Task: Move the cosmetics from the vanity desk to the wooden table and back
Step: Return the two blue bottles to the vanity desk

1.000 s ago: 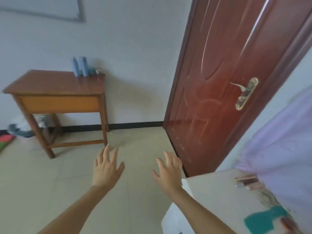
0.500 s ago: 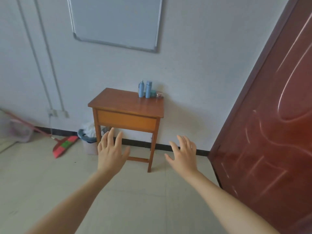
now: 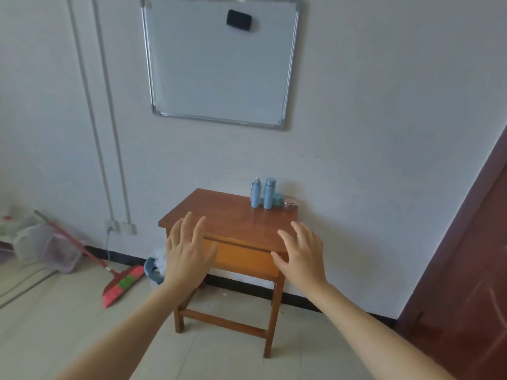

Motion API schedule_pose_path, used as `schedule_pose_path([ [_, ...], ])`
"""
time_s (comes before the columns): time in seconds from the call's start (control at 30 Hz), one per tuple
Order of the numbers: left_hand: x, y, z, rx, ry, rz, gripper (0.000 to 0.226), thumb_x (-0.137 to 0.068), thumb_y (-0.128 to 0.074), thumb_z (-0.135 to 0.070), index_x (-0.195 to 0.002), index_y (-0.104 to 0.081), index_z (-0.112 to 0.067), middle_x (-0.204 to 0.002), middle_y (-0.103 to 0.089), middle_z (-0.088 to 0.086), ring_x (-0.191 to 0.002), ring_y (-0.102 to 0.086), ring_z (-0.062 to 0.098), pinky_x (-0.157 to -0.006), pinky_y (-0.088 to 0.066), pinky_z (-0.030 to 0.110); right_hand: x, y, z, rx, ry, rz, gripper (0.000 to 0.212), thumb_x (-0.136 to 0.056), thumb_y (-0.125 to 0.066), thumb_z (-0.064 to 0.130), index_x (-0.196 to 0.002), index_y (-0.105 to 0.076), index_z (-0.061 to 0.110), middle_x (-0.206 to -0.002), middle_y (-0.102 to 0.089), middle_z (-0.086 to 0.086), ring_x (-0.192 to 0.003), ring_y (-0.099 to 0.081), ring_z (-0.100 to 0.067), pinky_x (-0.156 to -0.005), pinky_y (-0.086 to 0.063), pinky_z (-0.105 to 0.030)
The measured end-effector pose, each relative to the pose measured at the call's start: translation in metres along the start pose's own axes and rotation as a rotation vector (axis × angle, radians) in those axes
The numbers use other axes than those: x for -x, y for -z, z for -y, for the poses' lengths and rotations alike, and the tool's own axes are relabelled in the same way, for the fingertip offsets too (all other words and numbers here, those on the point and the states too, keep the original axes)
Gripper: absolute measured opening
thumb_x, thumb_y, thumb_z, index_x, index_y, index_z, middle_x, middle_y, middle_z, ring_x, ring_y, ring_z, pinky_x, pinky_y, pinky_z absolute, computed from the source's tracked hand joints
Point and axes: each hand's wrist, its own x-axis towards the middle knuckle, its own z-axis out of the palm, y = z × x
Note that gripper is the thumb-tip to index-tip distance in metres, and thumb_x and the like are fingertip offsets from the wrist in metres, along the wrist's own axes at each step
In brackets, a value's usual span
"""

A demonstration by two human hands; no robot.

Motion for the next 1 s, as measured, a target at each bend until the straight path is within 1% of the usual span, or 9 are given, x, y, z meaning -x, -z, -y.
schedule_pose_path([
  [0.1,-0.029,-0.018,0.001,0.051,0.075,-0.023,0.055,-0.091,-0.048,-0.03,-0.14,-0.027,-0.018,-0.152,-0.013,0.007,-0.138,-0.005,0.026,-0.111,-0.014,0.046,-0.026,-0.037,-0.011,-0.032,0.034,0.016,0.05,-0.059,-0.083,0.032,-0.101,-0.066,0.012,-0.112,-0.063,-0.018,-0.105,-0.059,-0.037,-0.084,-0.047,-0.05],
  [0.17,-0.04,-0.031,0.008,0.051,0.127,-0.001,0.055,-0.091,-0.047,-0.031,-0.141,-0.025,-0.019,-0.152,-0.011,0.007,-0.139,-0.004,0.027,-0.111,-0.013,0.048,-0.035,-0.061,-0.015,-0.07,0.035,0.05,0.049,-0.06,-0.083,0.03,-0.102,-0.066,0.012,-0.112,-0.063,-0.018,-0.105,-0.059,-0.037,-0.082,-0.049,-0.048],
  [0.37,-0.087,-0.061,0.05,0.045,0.219,0.008,0.055,-0.091,-0.045,-0.032,-0.141,-0.024,-0.019,-0.152,-0.013,0.008,-0.139,-0.005,0.027,-0.111,-0.014,0.047,-0.07,-0.126,-0.02,-0.102,0.039,0.133,0.05,-0.06,-0.084,0.026,-0.104,-0.065,0.011,-0.112,-0.062,-0.018,-0.106,-0.059,-0.036,-0.08,-0.05,-0.046],
  [0.53,-0.158,-0.084,0.085,0.061,0.199,-0.012,0.056,-0.092,-0.045,-0.033,-0.141,-0.025,-0.016,-0.151,-0.016,0.009,-0.137,-0.008,0.028,-0.111,-0.016,0.046,-0.113,-0.171,-0.018,-0.09,0.027,0.127,0.048,-0.062,-0.083,0.024,-0.104,-0.066,0.009,-0.111,-0.063,-0.018,-0.104,-0.06,-0.035,-0.081,-0.051,-0.045],
  [0.63,-0.203,-0.101,0.099,0.104,0.157,-0.002,0.055,-0.092,-0.045,-0.034,-0.14,-0.026,-0.016,-0.15,-0.018,0.01,-0.136,-0.011,0.028,-0.11,-0.019,0.046,-0.138,-0.196,-0.021,-0.081,0.025,0.116,0.048,-0.059,-0.084,0.02,-0.102,-0.065,0.009,-0.108,-0.063,-0.017,-0.1,-0.062,-0.035,-0.077,-0.052,-0.044],
  [0.77,-0.256,-0.125,0.117,0.143,0.094,0.043,0.056,-0.092,-0.046,-0.032,-0.141,-0.026,-0.015,-0.15,-0.021,0.01,-0.136,-0.014,0.028,-0.109,-0.019,0.045,-0.173,-0.229,-0.027,-0.008,-0.047,0.122,0.051,-0.052,-0.087,0.018,-0.099,-0.067,0.01,-0.101,-0.064,-0.016,-0.092,-0.065,-0.033,-0.072,-0.054,-0.04],
  [0.8,-0.268,-0.131,0.122,0.151,0.078,0.056,0.056,-0.092,-0.046,-0.032,-0.141,-0.026,-0.014,-0.149,-0.022,0.01,-0.136,-0.015,0.029,-0.109,-0.02,0.045,-0.178,-0.239,-0.029,-0.003,-0.08,0.135,0.051,-0.053,-0.087,0.017,-0.099,-0.067,0.009,-0.102,-0.064,-0.016,-0.092,-0.064,-0.033,-0.072,-0.054,-0.041],
  [0.9,-0.295,-0.152,0.138,0.161,0.057,0.105,0.057,-0.092,-0.047,-0.033,-0.141,-0.026,-0.014,-0.149,-0.022,0.009,-0.136,-0.015,0.028,-0.109,-0.021,0.045,-0.182,-0.269,-0.033,-0.014,-0.199,0.186,0.048,-0.062,-0.082,0.015,-0.106,-0.065,0.007,-0.111,-0.062,-0.018,-0.103,-0.06,-0.036,-0.081,-0.051,-0.044],
  [1.0,-0.307,-0.18,0.149,0.166,0.078,0.185,0.057,-0.092,-0.046,-0.033,-0.142,-0.026,-0.015,-0.15,-0.022,0.009,-0.137,-0.015,0.028,-0.109,-0.022,0.046,-0.17,-0.292,-0.034,0.012,-0.26,0.261,0.048,-0.061,-0.083,0.015,-0.106,-0.065,0.008,-0.112,-0.062,-0.02,-0.105,-0.06,-0.036,-0.081,-0.052,-0.047],
])
